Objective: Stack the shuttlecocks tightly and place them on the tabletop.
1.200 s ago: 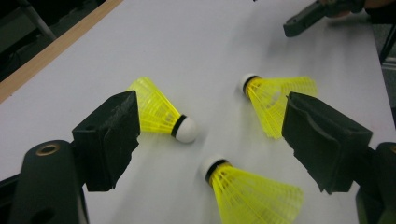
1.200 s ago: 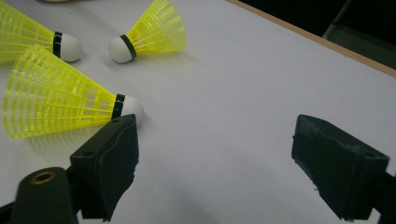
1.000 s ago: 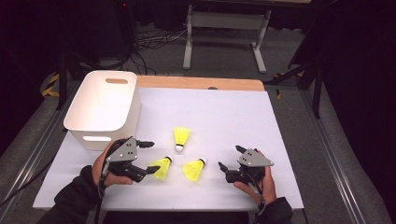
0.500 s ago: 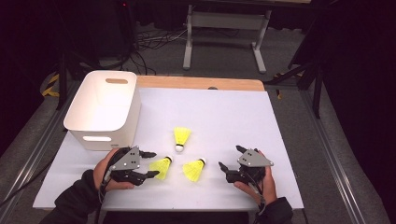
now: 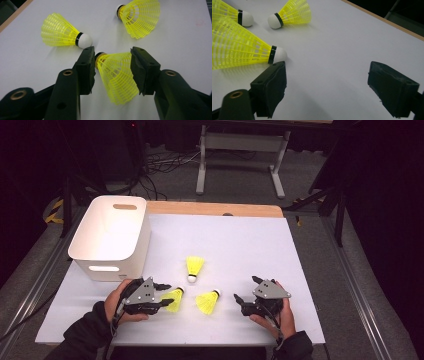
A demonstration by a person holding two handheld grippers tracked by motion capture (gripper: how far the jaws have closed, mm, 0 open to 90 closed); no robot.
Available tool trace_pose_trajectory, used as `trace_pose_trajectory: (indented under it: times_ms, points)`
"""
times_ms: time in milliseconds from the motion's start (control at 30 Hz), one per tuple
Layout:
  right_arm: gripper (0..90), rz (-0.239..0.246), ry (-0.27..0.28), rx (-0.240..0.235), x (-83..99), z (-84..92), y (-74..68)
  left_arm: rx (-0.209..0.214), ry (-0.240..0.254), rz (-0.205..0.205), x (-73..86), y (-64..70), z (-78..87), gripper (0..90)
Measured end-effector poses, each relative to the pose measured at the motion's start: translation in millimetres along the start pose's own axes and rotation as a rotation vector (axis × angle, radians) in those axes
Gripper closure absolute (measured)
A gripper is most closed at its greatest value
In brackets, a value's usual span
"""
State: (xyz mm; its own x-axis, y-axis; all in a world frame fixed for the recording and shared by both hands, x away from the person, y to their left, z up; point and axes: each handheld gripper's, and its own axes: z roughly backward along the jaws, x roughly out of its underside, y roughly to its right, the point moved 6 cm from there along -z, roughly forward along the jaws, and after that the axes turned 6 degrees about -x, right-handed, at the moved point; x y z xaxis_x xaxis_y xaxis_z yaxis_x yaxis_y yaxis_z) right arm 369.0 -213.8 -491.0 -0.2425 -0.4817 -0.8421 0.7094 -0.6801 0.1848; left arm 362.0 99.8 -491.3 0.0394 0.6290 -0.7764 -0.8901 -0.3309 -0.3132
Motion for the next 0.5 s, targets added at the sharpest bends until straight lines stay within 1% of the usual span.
trace_pose_trajectory:
  times_ms: [167,233,333,367,467,500]
  points:
    - [16.6,0.002,-0.005,-0.002,0.3,-0.8,-0.6,0.009,0.001,-0.027,-1.7,1.4,-1.6,67.8]
    - [16.6,0.003,-0.007,-0.001,0.5,-1.0,-0.6,0.021,0.002,-0.036,-2.3,2.5,-1.8,72.5]
    - [16.6,0.002,-0.008,-0.001,0.7,-1.1,-0.4,0.022,0.007,-0.037,-3.4,2.0,-2.9,77.9]
    - [16.7,0.002,-0.008,-0.001,0.7,-1.2,-0.4,0.017,0.005,-0.043,-3.7,2.0,-3.4,80.7]
    - [16.7,0.003,-0.012,-0.004,1.1,-1.6,-0.6,0.014,-0.001,-0.059,-5.0,1.2,-4.7,83.6]
    - [16.7,0.004,-0.014,-0.004,1.3,-1.8,-0.6,0.008,0.004,-0.055,-6.1,0.8,-5.5,84.4]
